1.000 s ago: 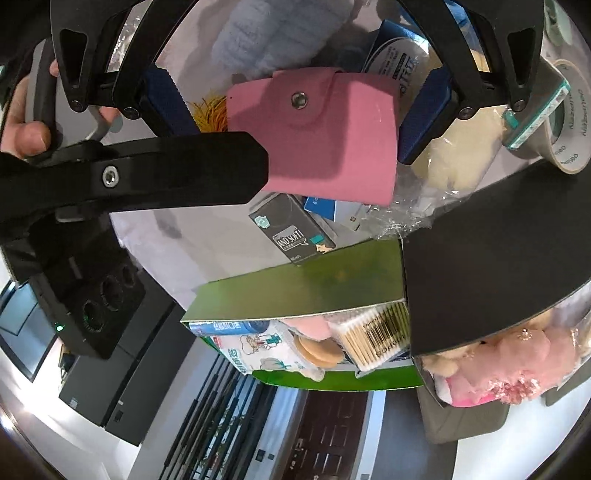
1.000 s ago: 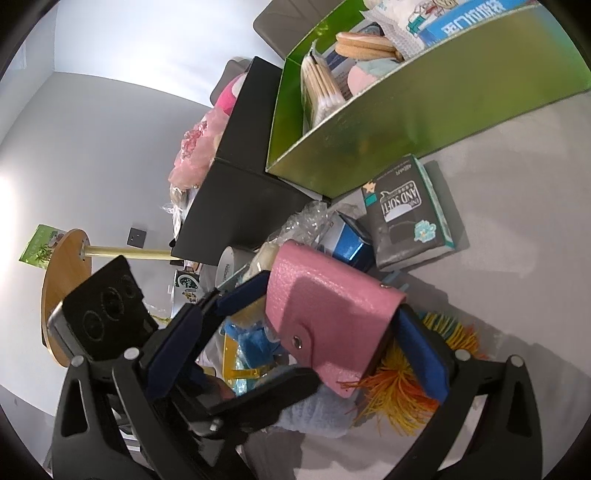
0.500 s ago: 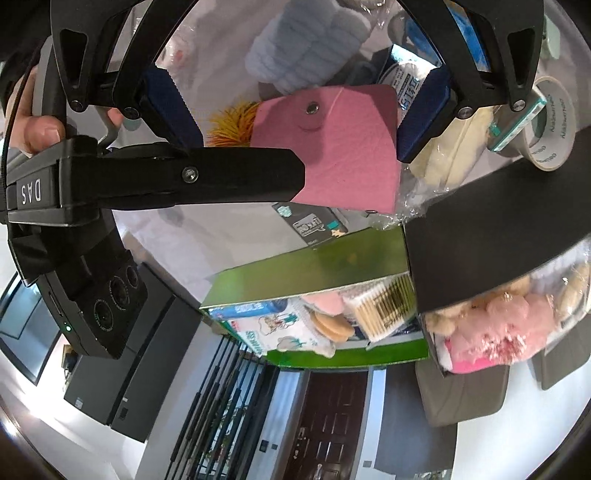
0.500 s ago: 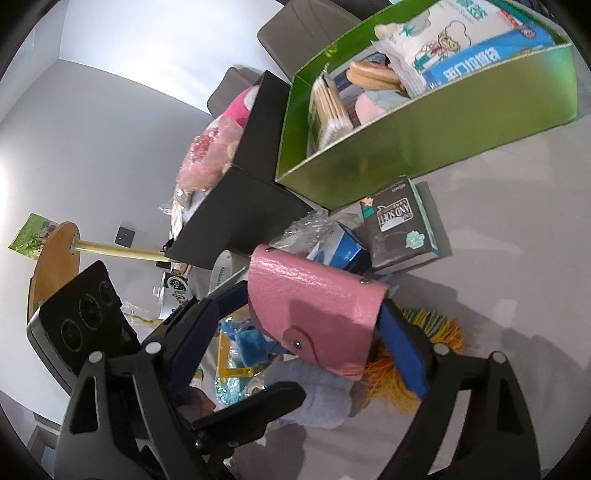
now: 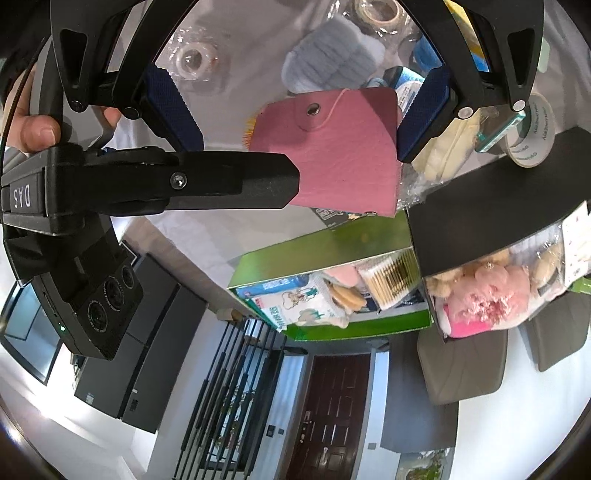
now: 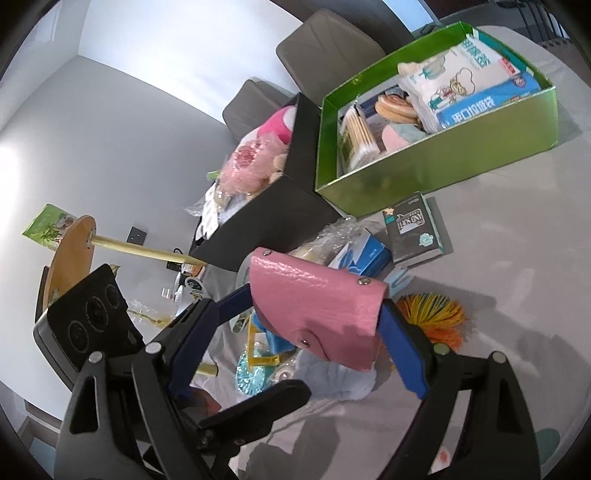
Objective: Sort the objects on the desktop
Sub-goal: 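Close the left gripper on the pink wallet and lift it, then carry the pink wallet with the left gripper over the green box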
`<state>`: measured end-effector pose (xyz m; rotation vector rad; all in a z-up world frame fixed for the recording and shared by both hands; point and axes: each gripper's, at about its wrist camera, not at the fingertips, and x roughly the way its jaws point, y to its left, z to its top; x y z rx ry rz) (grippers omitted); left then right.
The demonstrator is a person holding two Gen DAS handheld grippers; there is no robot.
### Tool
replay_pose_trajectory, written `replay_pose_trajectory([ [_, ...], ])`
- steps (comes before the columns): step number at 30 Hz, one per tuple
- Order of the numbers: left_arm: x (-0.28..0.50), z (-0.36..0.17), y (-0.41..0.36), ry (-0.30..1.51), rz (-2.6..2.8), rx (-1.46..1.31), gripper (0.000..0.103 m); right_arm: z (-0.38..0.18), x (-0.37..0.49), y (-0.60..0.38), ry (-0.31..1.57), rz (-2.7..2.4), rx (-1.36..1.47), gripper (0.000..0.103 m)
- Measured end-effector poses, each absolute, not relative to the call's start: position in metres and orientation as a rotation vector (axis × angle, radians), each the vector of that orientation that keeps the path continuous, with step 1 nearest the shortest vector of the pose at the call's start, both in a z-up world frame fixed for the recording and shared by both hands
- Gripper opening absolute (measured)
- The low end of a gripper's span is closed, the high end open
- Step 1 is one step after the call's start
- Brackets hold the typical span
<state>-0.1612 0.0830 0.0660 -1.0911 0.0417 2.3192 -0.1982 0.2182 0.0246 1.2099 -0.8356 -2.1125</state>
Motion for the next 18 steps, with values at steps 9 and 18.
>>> replay_pose_trajectory([
  [9, -0.139, 0.091, 0.089, 0.063, 2.332, -1.033, 0.102, 0.048, -0.174, 0.225, -0.817, -2.145, 1.16, 0.088],
  [18, -0.118, 0.114, 0.096, 0.087, 2.346, -0.987, 0.102, 0.071, -0.153, 0.234, -0.806, -2.169, 1.11, 0.088],
])
